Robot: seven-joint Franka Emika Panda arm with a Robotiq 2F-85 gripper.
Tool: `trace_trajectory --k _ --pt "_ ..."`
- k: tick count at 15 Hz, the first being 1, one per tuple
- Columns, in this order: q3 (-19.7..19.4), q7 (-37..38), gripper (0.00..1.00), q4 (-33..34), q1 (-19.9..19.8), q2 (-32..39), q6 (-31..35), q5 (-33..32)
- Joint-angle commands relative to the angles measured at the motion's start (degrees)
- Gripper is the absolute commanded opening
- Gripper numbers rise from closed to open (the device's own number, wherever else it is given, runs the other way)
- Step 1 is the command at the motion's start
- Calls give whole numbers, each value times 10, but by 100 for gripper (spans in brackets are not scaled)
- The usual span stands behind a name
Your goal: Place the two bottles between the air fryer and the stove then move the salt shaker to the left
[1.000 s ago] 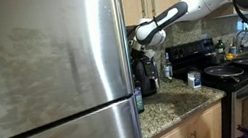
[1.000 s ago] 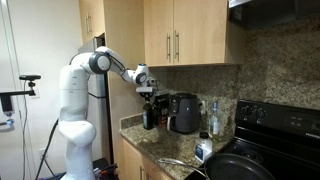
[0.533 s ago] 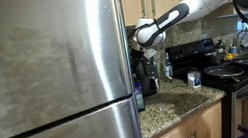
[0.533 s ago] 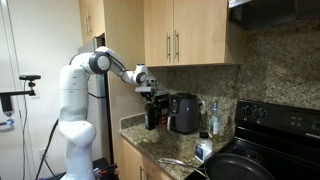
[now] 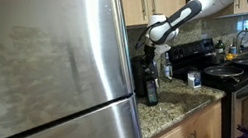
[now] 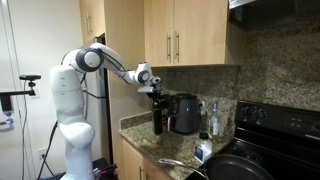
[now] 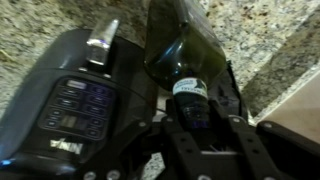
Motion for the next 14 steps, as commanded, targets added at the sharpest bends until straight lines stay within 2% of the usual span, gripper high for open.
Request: trace_trajectory --k 1,5,7,10,14 --pt "-33 -2 6 -87 -40 -107 25 -24" --pt "-103 -46 6 -145 -74 -184 4 16" --pt "-143 -62 6 -158 -92 -196 5 27" --pt "-190 -82 6 -135 -103 -171 17 58" --pt "-208 -111 6 -94 -80 -142 18 129"
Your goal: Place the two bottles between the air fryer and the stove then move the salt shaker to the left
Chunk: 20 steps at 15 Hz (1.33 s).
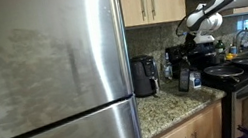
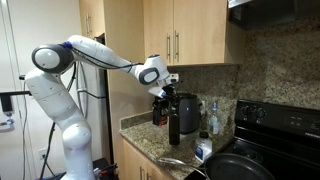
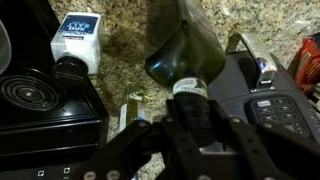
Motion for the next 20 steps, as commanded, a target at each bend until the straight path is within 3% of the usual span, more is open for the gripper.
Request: trace_trajectory --k 1,2,3,5,6,9,17,18,19,20 --pt "4 -21 6 54 21 28 4 59" --pt "9 -11 6 19 0 13 -1 35" --pt "12 -9 25 23 3 17 -2 38" --pt "14 -9 25 18 2 22 -3 37" --pt "13 -9 6 16 1 23 -3 37" --pt "16 16 6 52 -8 91 34 26" --pt "33 124 6 231 -25 261 115 10" --pt "37 97 6 173 -25 225 107 22" --pt "39 104 25 187 -27 238 107 19" --pt "41 104 25 186 -27 244 107 18"
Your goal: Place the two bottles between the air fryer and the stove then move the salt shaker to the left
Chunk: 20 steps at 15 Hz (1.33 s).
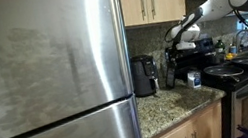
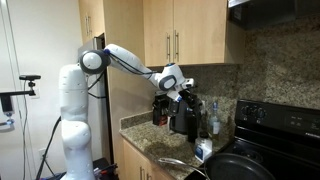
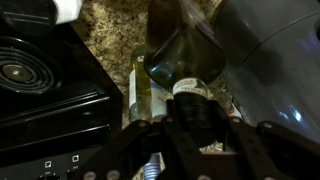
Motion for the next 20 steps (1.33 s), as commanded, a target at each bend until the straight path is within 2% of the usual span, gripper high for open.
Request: trace_trajectory --k 1,2,13,16,17,19,20 --pt "20 4 25 -3 -19 1 -1 -4" --pt "18 9 6 -7 -19 4 -6 -21" --pt "10 133 6 147 -13 150 63 -79" --pt "6 150 6 164 -8 168 63 -92" --pt "13 135 25 146 -13 145 57 -85" --pt "13 138 25 156 -13 154 57 -87" --pt "13 138 6 158 -12 155 57 -87"
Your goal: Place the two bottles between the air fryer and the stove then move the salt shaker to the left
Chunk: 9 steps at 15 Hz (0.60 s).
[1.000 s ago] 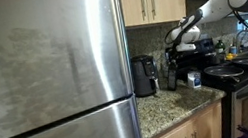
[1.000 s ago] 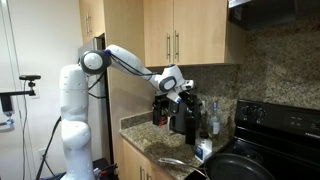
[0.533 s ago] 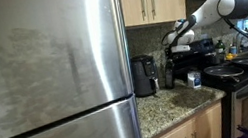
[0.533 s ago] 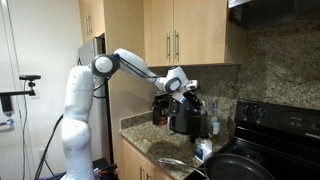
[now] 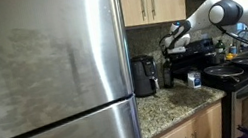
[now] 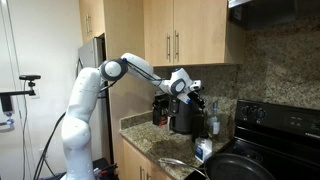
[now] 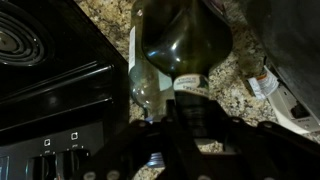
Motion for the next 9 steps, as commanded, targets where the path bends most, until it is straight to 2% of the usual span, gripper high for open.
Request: trace_trajectory --k 1,6,9 --pt "7 1 6 2 -6 4 12 -3" --pt "24 7 6 31 -2 23 54 18" --pt "3 32 6 61 23 50 70 -17"
